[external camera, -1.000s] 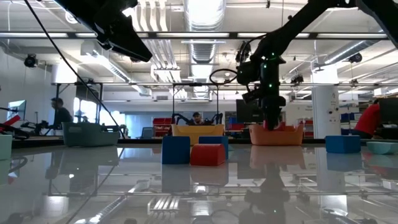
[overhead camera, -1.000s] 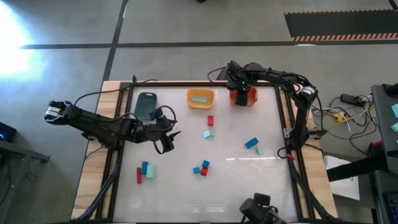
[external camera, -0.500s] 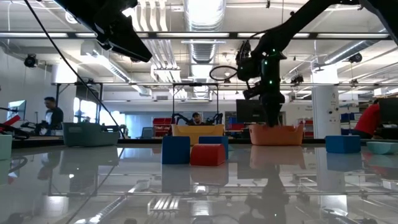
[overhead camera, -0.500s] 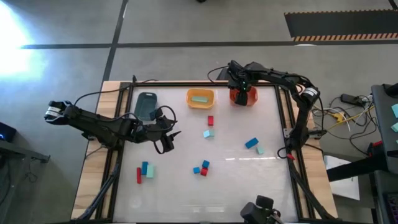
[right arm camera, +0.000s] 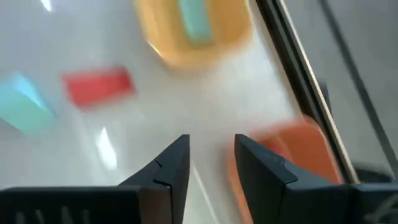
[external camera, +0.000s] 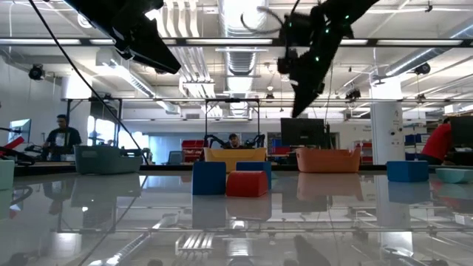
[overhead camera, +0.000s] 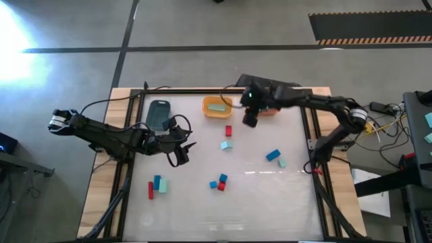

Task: Sort & place blocks by color
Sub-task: Put the light blue triangular block into the yellow bin

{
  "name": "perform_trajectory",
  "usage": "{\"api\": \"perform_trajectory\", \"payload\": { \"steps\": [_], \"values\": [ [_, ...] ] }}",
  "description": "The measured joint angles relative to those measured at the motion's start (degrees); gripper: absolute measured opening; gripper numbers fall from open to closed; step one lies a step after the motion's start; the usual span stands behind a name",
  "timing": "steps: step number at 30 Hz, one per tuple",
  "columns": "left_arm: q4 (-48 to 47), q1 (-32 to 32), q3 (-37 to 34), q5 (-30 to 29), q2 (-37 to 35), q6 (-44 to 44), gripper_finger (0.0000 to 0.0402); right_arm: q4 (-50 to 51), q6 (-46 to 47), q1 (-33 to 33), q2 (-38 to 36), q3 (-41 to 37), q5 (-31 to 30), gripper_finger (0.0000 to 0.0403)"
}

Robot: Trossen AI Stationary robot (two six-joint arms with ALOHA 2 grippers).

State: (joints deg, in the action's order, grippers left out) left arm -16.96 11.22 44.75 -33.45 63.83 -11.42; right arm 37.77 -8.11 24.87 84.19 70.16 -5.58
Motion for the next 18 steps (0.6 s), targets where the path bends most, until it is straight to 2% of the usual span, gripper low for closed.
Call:
{"api": "perform_trajectory", "payload": {
  "steps": [6, 12, 18],
  "values": [
    [0.14, 0.01, 0.0, 0.0, 0.0, -0.06, 0.0205, -18.87, 4.8, -10.25, -3.46, -9.31, -0.37, 0.0092],
    [0.5, 0.01, 0.0, 0.0, -0.01, -0.13, 0.0205, -35.53, 8.31, -17.56, -1.91, -16.36, -0.44, 0.0072],
    [1.63, 0.0, 0.0, -0.01, -0.02, -0.15, 0.0205, -39.4, 8.67, -21.26, 1.34, -16.55, -0.5, 0.0058]
  ]
}}
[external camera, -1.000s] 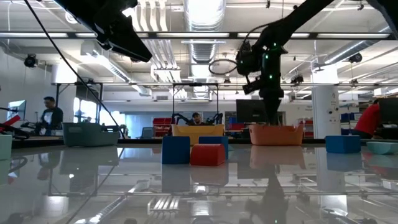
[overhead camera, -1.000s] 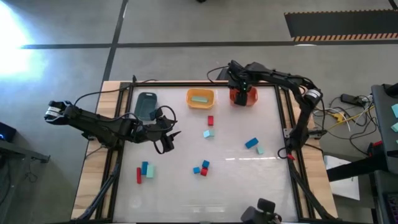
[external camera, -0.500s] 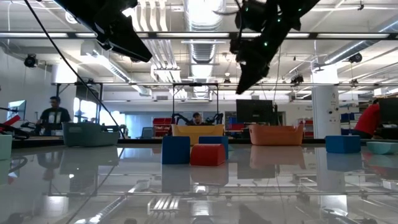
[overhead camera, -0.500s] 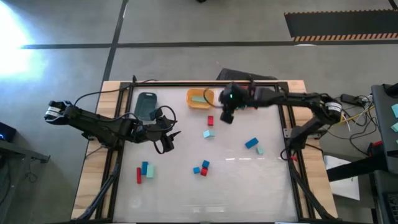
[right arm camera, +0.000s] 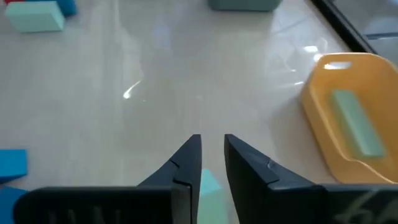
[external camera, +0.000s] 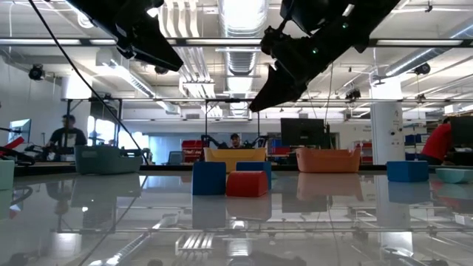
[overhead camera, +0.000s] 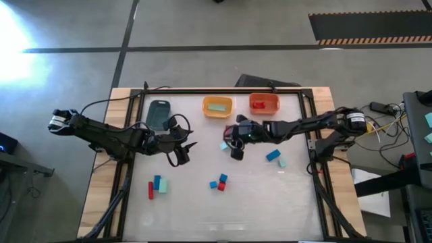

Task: Sort & place blocks by color
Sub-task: Put the light blue triangular block into the yellow bin

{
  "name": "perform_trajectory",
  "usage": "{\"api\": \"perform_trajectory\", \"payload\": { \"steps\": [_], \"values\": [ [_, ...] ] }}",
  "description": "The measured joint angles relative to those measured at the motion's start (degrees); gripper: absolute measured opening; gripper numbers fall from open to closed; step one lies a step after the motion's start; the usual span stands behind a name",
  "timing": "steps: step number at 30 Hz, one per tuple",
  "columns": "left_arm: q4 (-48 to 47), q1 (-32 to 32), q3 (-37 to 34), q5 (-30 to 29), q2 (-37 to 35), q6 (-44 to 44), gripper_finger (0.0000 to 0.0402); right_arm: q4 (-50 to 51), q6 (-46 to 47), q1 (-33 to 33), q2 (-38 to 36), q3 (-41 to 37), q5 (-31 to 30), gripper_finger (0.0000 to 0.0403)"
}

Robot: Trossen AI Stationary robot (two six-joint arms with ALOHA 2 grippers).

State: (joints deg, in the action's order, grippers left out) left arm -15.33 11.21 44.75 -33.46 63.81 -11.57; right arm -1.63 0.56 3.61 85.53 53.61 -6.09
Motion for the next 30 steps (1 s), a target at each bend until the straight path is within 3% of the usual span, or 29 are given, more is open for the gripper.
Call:
{"api": "perform_trajectory", "payload": {
  "steps": [5, 9, 22, 30],
  "values": [
    [0.19, 0.01, 0.0, 0.01, 0.0, -0.02, 0.0205, 1.27, -0.56, -0.67, 1.52, 2.23, 0.02, 0.0061],
    [0.53, 0.01, 0.0, 0.01, 0.0, -0.11, 0.0205, 2.34, -0.74, -0.74, 2.06, 3.11, 0.35, 0.0086],
    [1.27, 0.01, 0.0, 0.01, 0.0, -0.05, 0.0205, 4.4, -2.85, -2.93, 2.71, 3.14, 0.53, 0.024],
    [1.35, 0.01, 0.0, 0.01, 0.0, -0.07, 0.0205, 4.82, -7.61, -3.13, 5.44, 3.05, 1.67, 0.0254]
  ]
}}
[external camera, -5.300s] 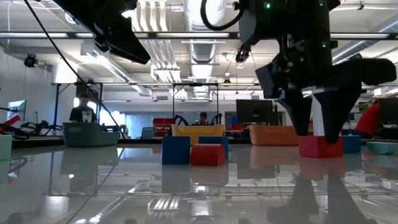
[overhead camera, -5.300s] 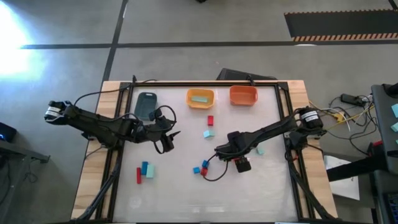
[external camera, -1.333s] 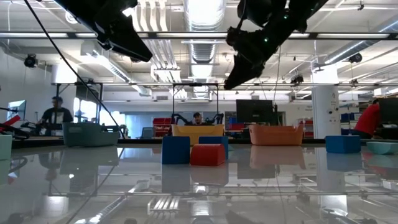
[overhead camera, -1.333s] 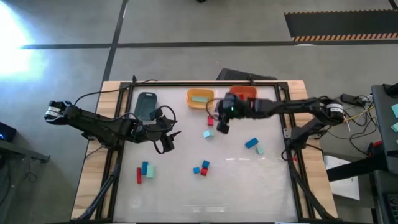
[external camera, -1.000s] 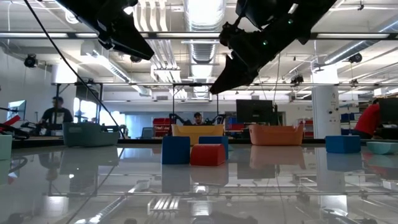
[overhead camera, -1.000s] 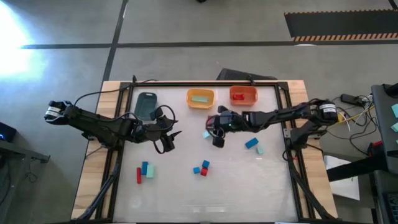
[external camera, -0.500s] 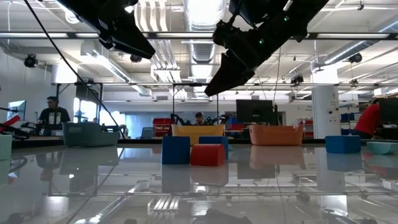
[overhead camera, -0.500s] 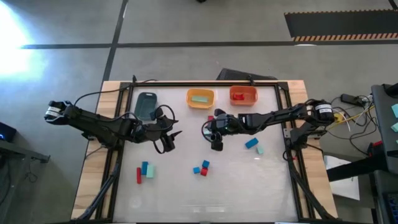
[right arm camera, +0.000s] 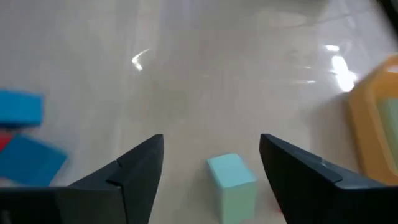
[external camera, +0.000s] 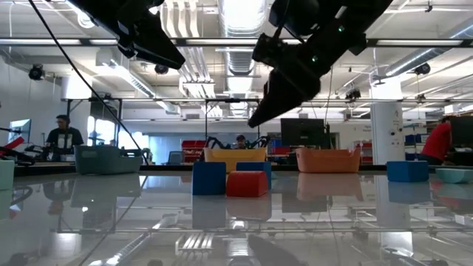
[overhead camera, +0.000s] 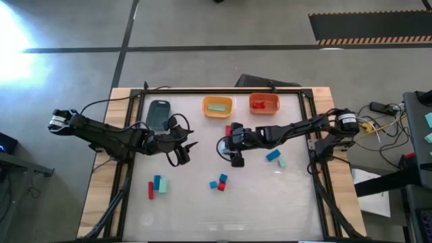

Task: Sort & place blocks by color
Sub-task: Put the light blue triangular block into the yellow bin

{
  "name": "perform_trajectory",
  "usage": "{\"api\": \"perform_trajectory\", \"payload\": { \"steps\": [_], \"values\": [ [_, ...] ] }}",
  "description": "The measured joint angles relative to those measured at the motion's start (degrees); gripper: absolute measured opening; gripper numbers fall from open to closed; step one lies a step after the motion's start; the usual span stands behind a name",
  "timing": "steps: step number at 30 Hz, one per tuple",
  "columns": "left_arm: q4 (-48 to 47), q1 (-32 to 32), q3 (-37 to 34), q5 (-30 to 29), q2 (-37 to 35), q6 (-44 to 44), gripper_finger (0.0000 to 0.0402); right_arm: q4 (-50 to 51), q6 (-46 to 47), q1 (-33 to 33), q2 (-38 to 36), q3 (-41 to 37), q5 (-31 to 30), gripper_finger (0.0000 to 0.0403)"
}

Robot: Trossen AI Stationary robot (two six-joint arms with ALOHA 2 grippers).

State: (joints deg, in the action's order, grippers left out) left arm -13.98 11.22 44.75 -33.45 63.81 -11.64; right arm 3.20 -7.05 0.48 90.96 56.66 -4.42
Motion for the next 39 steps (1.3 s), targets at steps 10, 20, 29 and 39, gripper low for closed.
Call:
{"api": "perform_trajectory", "payload": {
  "steps": [10, 20, 29, 39],
  "values": [
    [0.23, 0.0, -0.02, 0.0, 0.0, 0.0, 0.0205, 1.14, -5.01, 2.51, 5.33, -0.04, 2.04, 0.0238],
    [0.29, 0.0, -0.02, 0.0, 0.0, 0.15, 0.0205, 0.57, -7.8, 6.84, 7.88, -0.04, 6.48, 0.0237],
    [0.28, 0.0, -0.02, 0.0, 0.0, 0.17, 0.0205, -0.76, -7.51, 7.81, 9.02, -0.11, 9.17, 0.0233],
    [0.24, 0.0, -0.02, 0.0, 0.0, 0.11, 0.0205, -0.5, -5.53, 7.81, 9.02, -0.27, 9.17, 0.0176]
  ]
}}
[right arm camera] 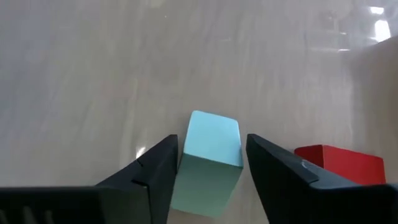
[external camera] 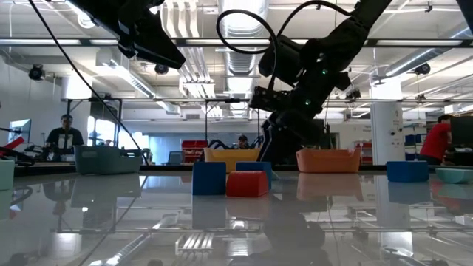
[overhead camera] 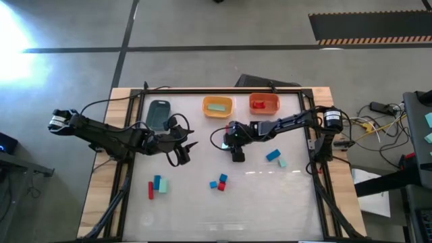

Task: Sort & place blocks by color
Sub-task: Put the light blue triangular block into the yellow bin

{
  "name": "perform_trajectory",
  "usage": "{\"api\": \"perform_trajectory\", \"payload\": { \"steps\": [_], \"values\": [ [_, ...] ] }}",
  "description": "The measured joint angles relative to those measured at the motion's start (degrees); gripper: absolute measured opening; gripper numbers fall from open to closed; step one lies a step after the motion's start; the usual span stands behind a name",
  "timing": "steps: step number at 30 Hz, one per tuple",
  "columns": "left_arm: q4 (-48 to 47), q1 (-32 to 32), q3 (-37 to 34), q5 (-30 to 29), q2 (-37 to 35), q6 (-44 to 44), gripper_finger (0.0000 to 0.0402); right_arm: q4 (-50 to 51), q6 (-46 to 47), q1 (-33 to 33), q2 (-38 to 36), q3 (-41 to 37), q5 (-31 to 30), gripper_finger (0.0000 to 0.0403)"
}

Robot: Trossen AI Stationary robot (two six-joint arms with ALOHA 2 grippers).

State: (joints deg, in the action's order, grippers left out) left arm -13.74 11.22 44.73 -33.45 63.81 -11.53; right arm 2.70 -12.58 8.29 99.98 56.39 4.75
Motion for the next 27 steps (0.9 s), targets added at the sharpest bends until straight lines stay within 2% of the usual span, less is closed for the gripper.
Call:
{"api": "perform_trajectory", "payload": {
  "steps": [8, 19, 27],
  "values": [
    [0.01, 0.0, 0.0, 0.0, 0.0, -0.02, 0.0205, -0.26, 1.59, 0.0, -0.04, -0.54, -0.24, 0.0123],
    [0.0, 0.0, 0.0, 0.0, 0.0, -0.04, 0.0205, 1.2, 2.31, -0.02, -0.39, 1.34, -0.24, 0.0121],
    [0.0, 0.0, 0.0, 0.0, 0.02, -0.04, 0.0205, 10.49, -4.65, 2.51, -1.68, 10.34, -0.33, 0.0121]
  ]
}}
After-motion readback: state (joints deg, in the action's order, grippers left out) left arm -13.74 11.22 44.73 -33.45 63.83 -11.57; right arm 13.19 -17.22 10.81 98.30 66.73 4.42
